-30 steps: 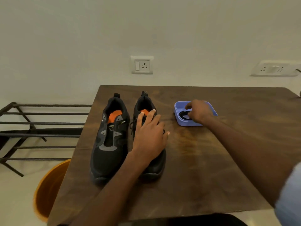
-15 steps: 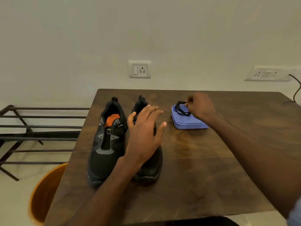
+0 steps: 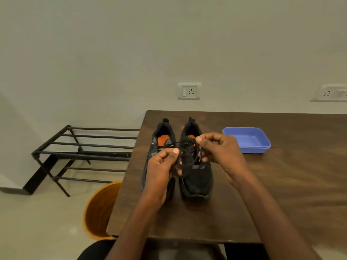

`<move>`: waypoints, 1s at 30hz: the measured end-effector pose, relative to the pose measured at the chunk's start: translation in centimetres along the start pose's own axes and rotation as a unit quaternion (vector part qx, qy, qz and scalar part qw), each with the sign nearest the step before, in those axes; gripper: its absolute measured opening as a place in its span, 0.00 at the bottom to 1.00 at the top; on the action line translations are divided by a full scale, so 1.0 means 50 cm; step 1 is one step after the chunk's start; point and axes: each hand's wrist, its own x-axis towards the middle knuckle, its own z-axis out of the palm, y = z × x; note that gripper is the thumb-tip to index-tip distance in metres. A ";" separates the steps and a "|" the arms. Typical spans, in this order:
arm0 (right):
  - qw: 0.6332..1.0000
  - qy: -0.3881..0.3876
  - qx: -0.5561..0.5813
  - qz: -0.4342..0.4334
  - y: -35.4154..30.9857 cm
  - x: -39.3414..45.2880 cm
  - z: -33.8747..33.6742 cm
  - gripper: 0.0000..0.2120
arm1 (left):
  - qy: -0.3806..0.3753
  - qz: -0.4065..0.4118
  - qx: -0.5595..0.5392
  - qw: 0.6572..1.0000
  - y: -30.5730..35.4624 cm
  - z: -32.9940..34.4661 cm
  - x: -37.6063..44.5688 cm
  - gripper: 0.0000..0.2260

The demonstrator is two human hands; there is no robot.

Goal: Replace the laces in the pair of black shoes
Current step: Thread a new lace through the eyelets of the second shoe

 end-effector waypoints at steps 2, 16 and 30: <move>0.998 0.035 0.043 -0.002 0.032 0.003 0.016 0.05 | 0.020 0.005 0.027 0.999 -0.003 -0.028 0.010 0.09; 0.901 0.203 -0.313 -0.221 0.152 0.048 -0.039 0.19 | -0.062 0.057 0.084 0.993 -0.004 -0.040 0.070 0.10; 0.964 0.231 -0.012 -0.129 0.123 0.040 -0.023 0.06 | -0.035 0.106 0.323 0.940 -0.003 -0.070 0.092 0.09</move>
